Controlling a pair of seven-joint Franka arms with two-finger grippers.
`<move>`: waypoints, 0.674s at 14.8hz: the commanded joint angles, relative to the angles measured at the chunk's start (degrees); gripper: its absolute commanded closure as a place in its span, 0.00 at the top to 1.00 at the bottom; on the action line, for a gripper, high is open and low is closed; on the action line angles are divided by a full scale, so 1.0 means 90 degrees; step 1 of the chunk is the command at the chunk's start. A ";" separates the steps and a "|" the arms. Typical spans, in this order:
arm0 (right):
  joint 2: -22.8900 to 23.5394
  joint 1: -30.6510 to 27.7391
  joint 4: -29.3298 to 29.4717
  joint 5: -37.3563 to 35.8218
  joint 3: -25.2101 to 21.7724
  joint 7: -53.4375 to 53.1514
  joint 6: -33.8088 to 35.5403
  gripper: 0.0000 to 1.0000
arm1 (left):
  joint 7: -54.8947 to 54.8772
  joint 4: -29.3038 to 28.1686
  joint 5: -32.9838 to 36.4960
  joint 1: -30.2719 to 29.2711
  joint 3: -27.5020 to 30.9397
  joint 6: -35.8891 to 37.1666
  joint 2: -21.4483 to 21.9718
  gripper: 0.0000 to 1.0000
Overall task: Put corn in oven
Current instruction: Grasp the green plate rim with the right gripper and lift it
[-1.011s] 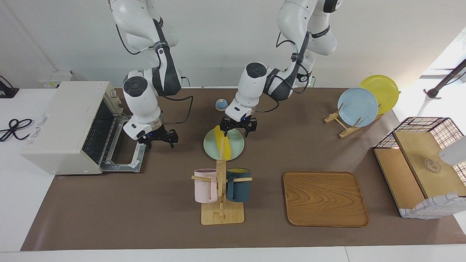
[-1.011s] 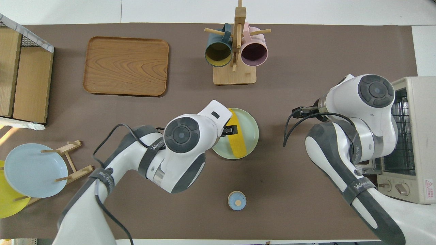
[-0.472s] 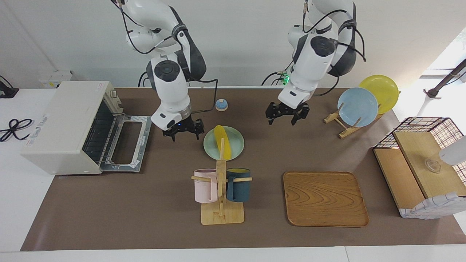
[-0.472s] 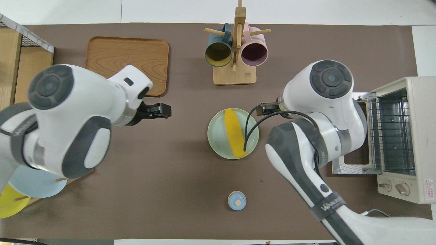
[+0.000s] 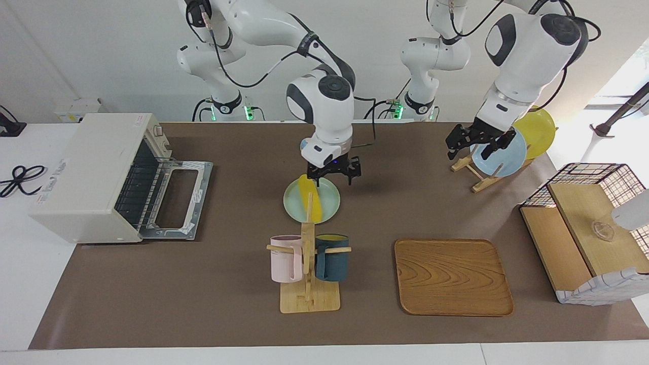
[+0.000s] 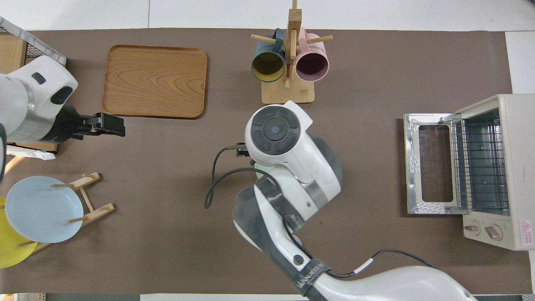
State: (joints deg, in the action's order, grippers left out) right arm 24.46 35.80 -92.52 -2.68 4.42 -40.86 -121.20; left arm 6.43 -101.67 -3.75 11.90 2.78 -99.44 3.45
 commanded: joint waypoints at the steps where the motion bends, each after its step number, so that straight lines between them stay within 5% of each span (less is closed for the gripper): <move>1: 0.0485 0.0171 0.0213 -0.0161 -0.0041 -0.0186 -0.0516 1.00 | -0.0089 0.0232 0.0358 -0.0053 -0.0094 0.0608 0.0182 1.00; 7: 0.0339 0.0231 -0.0666 -0.0542 -0.0032 -0.0059 -0.0888 0.47 | -0.0166 0.0252 0.0426 -0.0199 -0.0143 0.0923 0.0330 1.00; 10: 0.0222 0.0241 -0.1086 -0.0552 -0.0032 -0.0059 -0.1181 0.43 | -0.0216 0.0271 0.0378 -0.0190 -0.0143 0.0659 0.0203 1.00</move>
State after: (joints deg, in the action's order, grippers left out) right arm 29.10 37.94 -97.54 -6.82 4.20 -41.99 -129.46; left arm 5.48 -99.18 -1.10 10.82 1.96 -91.59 5.83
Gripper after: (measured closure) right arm 0.559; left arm 0.000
